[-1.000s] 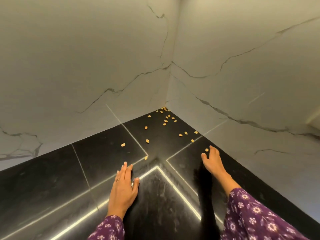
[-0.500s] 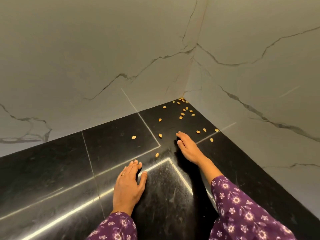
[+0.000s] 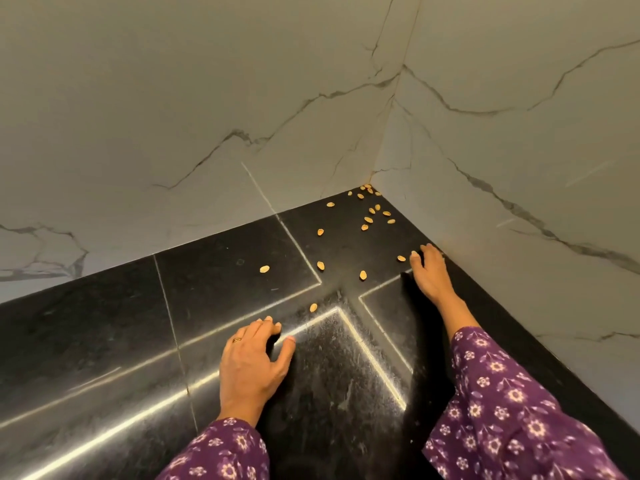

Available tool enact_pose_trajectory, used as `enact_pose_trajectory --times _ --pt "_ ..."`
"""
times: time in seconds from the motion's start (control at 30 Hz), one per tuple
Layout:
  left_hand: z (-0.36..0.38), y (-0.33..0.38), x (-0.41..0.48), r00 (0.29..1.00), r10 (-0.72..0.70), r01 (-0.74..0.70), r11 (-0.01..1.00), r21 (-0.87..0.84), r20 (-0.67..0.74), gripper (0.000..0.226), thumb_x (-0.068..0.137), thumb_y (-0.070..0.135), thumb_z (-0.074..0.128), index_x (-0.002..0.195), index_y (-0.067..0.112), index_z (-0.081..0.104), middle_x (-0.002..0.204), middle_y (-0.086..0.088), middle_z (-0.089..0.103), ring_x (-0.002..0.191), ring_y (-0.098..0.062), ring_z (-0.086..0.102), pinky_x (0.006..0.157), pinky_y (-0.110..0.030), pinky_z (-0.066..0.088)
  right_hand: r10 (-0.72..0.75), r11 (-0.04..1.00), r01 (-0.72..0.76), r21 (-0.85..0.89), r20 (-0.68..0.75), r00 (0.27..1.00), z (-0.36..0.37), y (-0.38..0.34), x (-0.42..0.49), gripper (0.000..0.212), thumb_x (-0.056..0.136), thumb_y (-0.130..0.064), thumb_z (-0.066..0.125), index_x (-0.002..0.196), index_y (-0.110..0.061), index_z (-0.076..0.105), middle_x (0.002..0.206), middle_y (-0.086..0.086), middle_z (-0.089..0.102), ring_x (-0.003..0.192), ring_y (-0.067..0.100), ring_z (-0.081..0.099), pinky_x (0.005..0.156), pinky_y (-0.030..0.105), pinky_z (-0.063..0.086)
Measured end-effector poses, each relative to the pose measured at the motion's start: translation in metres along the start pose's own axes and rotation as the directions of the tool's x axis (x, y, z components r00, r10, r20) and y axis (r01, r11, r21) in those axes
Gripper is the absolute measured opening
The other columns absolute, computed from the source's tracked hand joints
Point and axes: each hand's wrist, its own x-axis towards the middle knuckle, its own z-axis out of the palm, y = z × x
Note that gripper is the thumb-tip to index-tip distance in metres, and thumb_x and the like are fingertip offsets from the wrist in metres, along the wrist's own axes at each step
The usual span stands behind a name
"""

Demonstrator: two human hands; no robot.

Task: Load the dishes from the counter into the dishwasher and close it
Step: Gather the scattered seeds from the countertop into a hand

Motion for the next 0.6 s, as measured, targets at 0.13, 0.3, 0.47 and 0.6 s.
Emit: enact_pose_trajectory --times 0.13,0.3,0.47,0.6 --pt "0.003 -0.003 0.001 1.0 0.006 -0.006 0.999 -0.034 0.005 0.03 0.092 0.039 0.034 0.092 0.025 0.06 0.09 0.015 0.059 0.084 -0.008 0.054 0.08 -0.028 0.046 -0.233 0.972 0.234 0.009 0.145 0.962 0.026 -0.03 -0.009 0.046 0.101 -0.022 0.031 0.144 -0.003 0.03 0.152 0.013 0.025 0.143 0.024 0.019 0.118 0.039 0.01" --pt "0.005 -0.005 0.003 1.0 0.002 -0.002 1.0 -0.025 0.019 0.031 0.096 0.033 0.029 0.101 0.025 0.058 0.096 0.014 0.058 0.088 -0.007 0.054 0.08 -0.03 0.049 -0.558 0.817 0.572 0.073 0.349 0.753 0.055 -0.058 -0.031 0.047 0.103 -0.026 0.03 0.147 -0.011 0.025 0.153 -0.001 0.023 0.142 0.007 0.01 0.118 0.027 0.006" --pt "0.006 -0.006 0.001 0.998 -0.014 0.015 1.0 -0.018 0.057 0.045 0.096 0.032 0.028 0.131 0.021 0.055 0.137 0.006 0.052 0.12 -0.01 0.051 0.103 -0.03 0.038 -0.615 0.786 0.567 0.245 0.221 0.757 0.054 -0.073 -0.028 0.055 0.098 -0.047 0.026 0.142 -0.016 0.037 0.147 -0.004 0.035 0.137 0.004 0.028 0.112 0.017 0.02" --pt "0.007 -0.006 0.002 0.993 -0.058 0.064 0.997 -0.052 0.102 0.053 0.094 0.039 0.02 0.136 0.025 0.05 0.142 0.011 0.045 0.131 -0.004 0.04 0.107 -0.025 0.026 -0.204 0.957 0.207 0.205 -0.033 0.978 0.037 -0.066 0.01 0.047 0.099 -0.026 0.033 0.142 -0.006 0.035 0.148 0.009 0.033 0.137 0.02 0.03 0.11 0.027 0.02"
